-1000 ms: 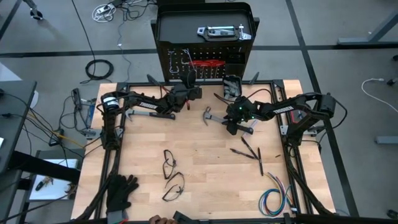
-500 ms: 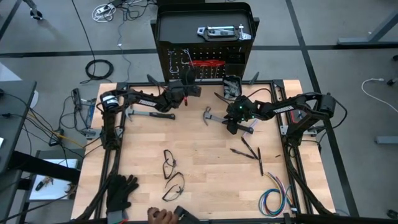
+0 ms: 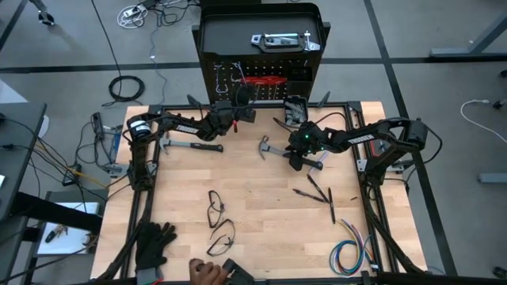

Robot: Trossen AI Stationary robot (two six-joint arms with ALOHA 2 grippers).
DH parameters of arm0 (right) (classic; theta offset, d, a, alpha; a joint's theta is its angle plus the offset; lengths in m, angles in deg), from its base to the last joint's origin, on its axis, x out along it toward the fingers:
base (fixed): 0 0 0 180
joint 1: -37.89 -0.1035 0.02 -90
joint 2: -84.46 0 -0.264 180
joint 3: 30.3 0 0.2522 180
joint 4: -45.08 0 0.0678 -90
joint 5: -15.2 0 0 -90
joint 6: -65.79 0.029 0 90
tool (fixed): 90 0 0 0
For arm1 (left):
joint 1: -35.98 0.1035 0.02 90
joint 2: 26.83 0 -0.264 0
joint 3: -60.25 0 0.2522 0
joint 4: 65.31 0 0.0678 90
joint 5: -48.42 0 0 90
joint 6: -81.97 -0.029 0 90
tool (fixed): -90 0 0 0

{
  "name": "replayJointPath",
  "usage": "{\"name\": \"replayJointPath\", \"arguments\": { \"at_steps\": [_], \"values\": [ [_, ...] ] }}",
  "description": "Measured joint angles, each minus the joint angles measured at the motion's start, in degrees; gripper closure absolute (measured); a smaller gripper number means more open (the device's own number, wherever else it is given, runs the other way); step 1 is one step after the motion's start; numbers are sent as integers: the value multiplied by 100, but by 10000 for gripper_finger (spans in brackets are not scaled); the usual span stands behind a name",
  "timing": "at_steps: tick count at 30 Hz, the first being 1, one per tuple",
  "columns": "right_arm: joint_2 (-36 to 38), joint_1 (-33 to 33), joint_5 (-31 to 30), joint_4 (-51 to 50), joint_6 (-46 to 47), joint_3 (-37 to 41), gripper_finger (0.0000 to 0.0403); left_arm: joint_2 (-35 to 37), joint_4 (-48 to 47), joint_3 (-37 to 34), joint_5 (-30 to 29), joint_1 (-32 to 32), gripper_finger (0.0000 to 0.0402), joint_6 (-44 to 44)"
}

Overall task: Hang tools onto peg board
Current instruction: Remove the top hook

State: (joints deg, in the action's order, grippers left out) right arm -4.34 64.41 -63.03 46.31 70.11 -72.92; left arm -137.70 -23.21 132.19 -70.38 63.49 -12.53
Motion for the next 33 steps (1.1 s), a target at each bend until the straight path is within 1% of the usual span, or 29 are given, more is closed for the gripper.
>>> {"name": "replayJointPath", "arguments": {
  "at_steps": [3, 9, 15, 23, 27, 33],
  "values": [
    [0, 0, 0, -1, 0, 0, 238, 0, 7, 0, -3, 45, 346, -16],
    [0, 0, 0, -1, 0, 0, 238, 0, 46, 0, -26, 54, 390, -416],
    [0, 0, -2, -1, 0, 0, 238, 0, 226, 0, -79, 39, 397, -384],
    [-2, 0, -2, -2, 0, 0, 238, 2, 595, -2, -166, -69, 398, 540],
    [-2, 2, -4, -1, 0, 0, 238, 7, 612, -2, -277, -148, 399, 949],
    [-2, 4, -4, -3, 0, 0, 238, 13, 613, -2, -325, -214, 400, 1932]
  ]
}}
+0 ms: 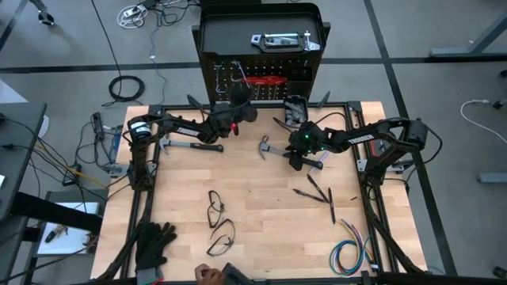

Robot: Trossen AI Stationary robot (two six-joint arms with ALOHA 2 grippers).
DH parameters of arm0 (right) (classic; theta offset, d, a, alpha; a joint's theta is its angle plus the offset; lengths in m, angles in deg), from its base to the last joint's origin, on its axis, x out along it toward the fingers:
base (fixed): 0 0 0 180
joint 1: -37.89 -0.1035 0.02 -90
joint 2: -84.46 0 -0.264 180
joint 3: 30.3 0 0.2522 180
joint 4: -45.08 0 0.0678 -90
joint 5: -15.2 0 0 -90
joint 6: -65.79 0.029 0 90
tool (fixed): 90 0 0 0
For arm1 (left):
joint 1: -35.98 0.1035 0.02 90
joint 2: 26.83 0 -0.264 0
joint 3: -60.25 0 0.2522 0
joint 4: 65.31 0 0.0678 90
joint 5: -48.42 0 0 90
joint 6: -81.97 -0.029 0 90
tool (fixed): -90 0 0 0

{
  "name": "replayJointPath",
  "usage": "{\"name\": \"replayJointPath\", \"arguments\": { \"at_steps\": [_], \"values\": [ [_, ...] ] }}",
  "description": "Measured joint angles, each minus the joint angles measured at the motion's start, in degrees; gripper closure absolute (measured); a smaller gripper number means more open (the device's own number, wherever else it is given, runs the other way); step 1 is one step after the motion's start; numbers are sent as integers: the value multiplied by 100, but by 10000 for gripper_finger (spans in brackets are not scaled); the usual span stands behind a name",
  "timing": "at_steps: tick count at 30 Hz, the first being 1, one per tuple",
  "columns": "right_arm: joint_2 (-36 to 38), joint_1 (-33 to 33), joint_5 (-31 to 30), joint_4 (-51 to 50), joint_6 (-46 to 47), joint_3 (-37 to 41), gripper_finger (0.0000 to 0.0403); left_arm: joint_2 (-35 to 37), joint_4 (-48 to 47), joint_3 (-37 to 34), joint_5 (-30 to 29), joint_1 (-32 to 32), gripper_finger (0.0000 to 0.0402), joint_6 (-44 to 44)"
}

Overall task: Hang tools onto peg board
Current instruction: Remove the top hook

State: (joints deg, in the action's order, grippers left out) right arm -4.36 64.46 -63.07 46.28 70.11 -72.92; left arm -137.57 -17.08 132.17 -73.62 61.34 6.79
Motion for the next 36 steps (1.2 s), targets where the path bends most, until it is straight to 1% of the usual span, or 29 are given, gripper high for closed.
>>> {"name": "replayJointPath", "arguments": {
  "at_steps": [4, 13, 19, 24, 26, 30, 32, 33, 36],
  "values": [
    [0, -2, -2, 0, 17, 0, 238, 0, 0, 0, 4, 7, 401, 660],
    [0, -2, -2, 2, 20, 0, 238, 2, -3, 0, 98, -124, 401, 1047],
    [0, -11, -4, 40, 20, 2, 238, 2, 9, 0, 126, -186, 401, 1625],
    [0, -52, 4, 39, 23, 2, 238, 2, 433, 0, 123, -186, 401, 2117],
    [0, -73, 13, 39, 24, 2, 238, 9, 628, 0, 122, -186, 401, 2155],
    [0, -109, 17, 39, 24, 2, 238, 11, 718, 0, 14, -201, 401, 2202],
    [0, -109, 22, 39, 38, 2, 238, 11, 857, 4, -277, -253, 401, 2469],
    [0, -109, 24, 39, 60, 2, 238, 11, 899, 38, -571, -263, 401, 2722],
    [0, -109, 31, 45, 63, 2, 238, 15, 739, 192, -1702, -266, 401, 3563]
  ]
}}
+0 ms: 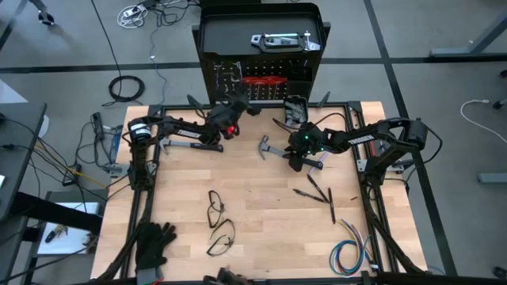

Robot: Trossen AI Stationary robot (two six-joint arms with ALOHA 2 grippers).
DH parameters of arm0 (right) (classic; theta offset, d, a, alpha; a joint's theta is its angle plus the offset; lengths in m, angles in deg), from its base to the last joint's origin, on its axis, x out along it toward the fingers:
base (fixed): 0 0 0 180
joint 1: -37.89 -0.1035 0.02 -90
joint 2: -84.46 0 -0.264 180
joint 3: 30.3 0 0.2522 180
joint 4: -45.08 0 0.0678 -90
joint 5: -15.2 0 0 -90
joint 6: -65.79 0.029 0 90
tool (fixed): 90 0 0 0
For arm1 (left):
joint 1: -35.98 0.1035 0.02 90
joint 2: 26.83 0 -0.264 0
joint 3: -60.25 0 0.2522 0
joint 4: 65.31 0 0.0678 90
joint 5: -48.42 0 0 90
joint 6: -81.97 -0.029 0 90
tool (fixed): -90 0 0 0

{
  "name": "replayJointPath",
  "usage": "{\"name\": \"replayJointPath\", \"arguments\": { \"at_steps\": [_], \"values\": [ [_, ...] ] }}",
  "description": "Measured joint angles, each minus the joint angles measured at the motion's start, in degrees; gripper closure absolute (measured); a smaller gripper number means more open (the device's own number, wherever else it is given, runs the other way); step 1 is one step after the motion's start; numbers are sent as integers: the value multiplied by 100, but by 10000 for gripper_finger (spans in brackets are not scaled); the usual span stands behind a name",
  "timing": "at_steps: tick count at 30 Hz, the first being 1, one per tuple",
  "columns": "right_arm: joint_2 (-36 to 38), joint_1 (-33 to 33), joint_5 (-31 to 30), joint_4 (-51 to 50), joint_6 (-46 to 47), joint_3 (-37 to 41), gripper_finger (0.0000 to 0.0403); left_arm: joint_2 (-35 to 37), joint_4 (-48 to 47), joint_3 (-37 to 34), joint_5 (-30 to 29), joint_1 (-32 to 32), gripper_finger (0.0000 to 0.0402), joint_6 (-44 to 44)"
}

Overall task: Hang tools onto peg board
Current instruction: Remove the top hook

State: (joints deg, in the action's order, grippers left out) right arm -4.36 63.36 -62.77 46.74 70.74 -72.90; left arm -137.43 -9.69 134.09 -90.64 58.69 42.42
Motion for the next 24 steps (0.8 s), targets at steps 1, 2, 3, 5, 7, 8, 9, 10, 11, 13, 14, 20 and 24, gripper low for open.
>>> {"name": "replayJointPath", "arguments": {
  "at_steps": [1, 2, 3, 5, 7, 8, 9, 10, 11, 13, 14, 20, 24],
  "values": [
    [0, 0, 2, 10, 1, 0, 238, 36, -193, 34, -101, 10, 401, 81],
    [0, 0, 3, 33, 0, 0, 238, 69, -450, 70, -69, 15, 399, 101],
    [0, 0, 4, 60, 0, 0, 238, 76, -668, 156, 59, -3, 396, 123],
    [0, 0, 4, 108, 0, 0, 238, 77, -1103, 401, 248, -60, 383, 271],
    [0, 0, 7, 132, 1, 0, 238, 83, -1637, 646, 327, -81, 365, 608],
    [0, 0, 7, 128, 2, 0, 238, 82, -1897, 751, 349, -57, 354, 822],
    [0, 0, 20, 120, 2, 0, 238, 83, -2095, 831, 359, -17, 341, 1049],
    [0, 0, 68, 116, 2, 0, 238, 83, -2208, 900, 364, 21, 328, 1238],
    [0, 0, 116, 116, 2, 0, 238, 82, -2270, 945, 365, 51, 315, 1419],
    [0, -2, 161, 116, 4, 0, 238, 84, -2289, 999, 372, 97, 288, 1699],
    [0, -8, 191, 112, 4, 0, 238, 84, -2289, 999, 370, 100, 276, 1789],
    [0, -115, 248, 87, 2, 0, 238, 84, -2278, 999, 346, 135, 235, 2295],
    [0, -180, 265, 90, 2, 0, 238, 84, -2310, 997, -137, 85, 232, 2373]
  ]
}}
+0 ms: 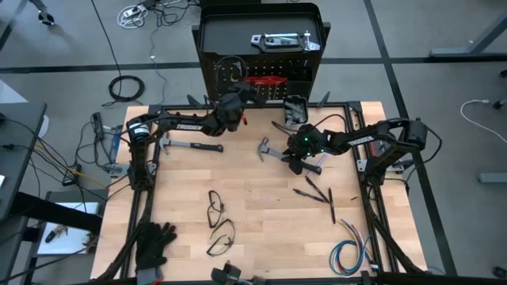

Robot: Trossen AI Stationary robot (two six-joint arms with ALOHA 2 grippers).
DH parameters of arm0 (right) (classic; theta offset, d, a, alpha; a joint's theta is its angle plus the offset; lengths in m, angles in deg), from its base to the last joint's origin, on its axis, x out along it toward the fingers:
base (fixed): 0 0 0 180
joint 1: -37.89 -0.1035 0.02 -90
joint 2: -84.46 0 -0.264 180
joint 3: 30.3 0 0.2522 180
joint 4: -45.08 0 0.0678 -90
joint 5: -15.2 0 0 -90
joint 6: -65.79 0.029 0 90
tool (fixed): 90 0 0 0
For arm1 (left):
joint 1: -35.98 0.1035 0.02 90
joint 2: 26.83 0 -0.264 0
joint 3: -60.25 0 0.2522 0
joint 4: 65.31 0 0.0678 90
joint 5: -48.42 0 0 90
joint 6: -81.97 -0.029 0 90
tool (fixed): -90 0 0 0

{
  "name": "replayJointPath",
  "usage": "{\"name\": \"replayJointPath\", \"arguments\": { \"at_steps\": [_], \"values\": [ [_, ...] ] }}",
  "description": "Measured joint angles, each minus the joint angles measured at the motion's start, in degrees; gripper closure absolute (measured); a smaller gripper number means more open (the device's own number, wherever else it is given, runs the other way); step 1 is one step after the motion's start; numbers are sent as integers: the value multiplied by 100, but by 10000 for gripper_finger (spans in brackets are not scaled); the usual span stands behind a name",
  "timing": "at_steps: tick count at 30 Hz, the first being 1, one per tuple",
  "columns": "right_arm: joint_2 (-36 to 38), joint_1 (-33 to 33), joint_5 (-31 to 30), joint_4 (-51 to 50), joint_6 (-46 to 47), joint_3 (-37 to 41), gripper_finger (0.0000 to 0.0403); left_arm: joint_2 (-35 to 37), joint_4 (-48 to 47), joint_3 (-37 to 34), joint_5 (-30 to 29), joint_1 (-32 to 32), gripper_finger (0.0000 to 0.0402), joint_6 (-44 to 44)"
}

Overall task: Hang tools onto peg board
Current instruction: Remove the top hook

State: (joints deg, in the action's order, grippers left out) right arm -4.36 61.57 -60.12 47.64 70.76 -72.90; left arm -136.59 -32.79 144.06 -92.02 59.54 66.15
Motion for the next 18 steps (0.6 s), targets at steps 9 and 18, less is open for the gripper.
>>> {"name": "replayJointPath", "arguments": {
  "at_steps": [9, 18],
  "values": [
    [0, -51, 7, -1, -2, 0, 238, 0, -129, 0, -479, 52, 232, 278],
    [0, -181, 11, 90, 0, 0, 238, -2, -415, -9, 13, 492, 232, 903]
  ]
}}
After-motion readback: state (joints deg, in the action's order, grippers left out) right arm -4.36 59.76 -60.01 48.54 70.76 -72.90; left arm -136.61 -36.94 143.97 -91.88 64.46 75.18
